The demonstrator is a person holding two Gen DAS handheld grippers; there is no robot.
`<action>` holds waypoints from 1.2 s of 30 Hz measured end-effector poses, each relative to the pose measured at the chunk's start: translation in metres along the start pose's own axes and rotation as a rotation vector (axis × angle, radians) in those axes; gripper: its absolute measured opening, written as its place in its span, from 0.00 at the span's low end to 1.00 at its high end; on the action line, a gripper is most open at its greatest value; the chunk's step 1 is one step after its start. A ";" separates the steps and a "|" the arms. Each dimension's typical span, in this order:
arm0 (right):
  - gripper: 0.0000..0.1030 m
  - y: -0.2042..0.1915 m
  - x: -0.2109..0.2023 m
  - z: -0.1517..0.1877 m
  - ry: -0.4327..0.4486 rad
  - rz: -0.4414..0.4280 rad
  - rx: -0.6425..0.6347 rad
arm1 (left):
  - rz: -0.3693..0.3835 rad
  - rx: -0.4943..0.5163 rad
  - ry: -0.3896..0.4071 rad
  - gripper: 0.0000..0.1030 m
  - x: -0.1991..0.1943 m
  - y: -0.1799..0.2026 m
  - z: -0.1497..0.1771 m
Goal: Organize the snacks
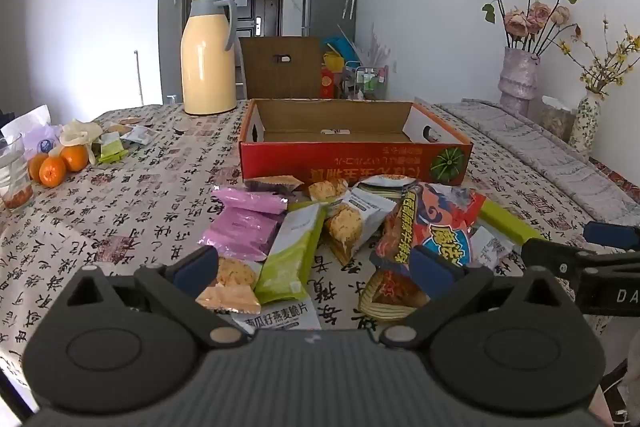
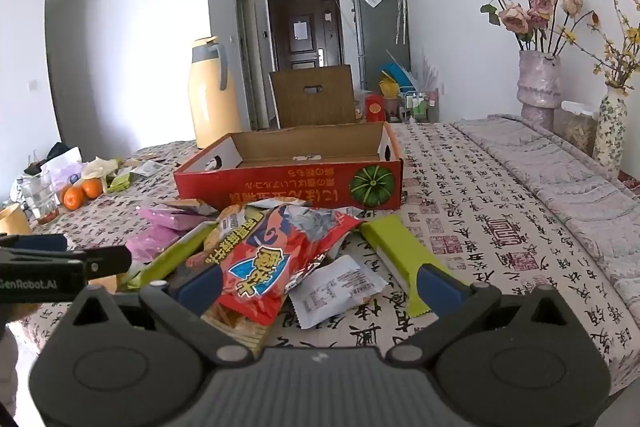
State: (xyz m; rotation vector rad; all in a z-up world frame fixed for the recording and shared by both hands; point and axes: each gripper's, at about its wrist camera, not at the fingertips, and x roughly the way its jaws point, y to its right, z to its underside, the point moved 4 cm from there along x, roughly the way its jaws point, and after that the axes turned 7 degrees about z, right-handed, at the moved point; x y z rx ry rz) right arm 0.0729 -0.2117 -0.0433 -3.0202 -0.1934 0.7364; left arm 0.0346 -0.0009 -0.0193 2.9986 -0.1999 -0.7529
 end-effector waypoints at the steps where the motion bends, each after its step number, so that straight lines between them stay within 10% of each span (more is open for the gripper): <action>1: 1.00 -0.001 0.000 0.000 0.010 -0.004 0.000 | 0.003 0.003 0.002 1.00 -0.001 0.001 0.000; 36: 1.00 -0.001 0.003 0.004 -0.021 0.005 0.005 | 0.001 -0.017 -0.007 1.00 -0.002 -0.004 0.001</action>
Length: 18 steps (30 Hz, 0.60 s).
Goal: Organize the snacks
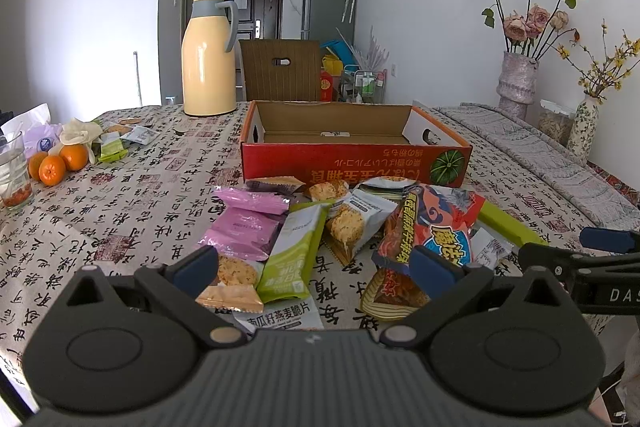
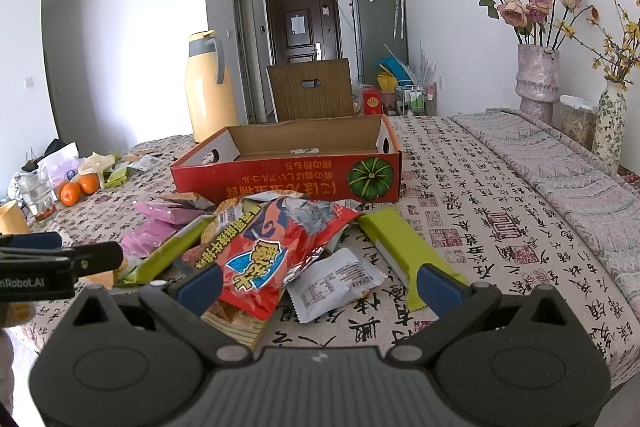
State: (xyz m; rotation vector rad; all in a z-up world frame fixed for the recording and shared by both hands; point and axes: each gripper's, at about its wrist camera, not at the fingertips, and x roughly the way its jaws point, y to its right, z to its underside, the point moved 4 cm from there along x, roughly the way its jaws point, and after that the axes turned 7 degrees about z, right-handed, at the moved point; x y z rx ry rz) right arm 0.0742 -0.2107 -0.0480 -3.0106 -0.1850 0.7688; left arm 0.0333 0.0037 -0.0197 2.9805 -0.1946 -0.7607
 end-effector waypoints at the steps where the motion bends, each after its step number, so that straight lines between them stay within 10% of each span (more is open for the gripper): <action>1: 1.00 0.000 0.000 0.000 0.000 0.000 0.000 | 0.001 0.000 0.000 1.00 0.000 0.000 0.000; 18: 1.00 0.000 0.000 0.000 0.000 -0.001 0.000 | 0.006 0.001 0.003 1.00 -0.001 0.000 0.000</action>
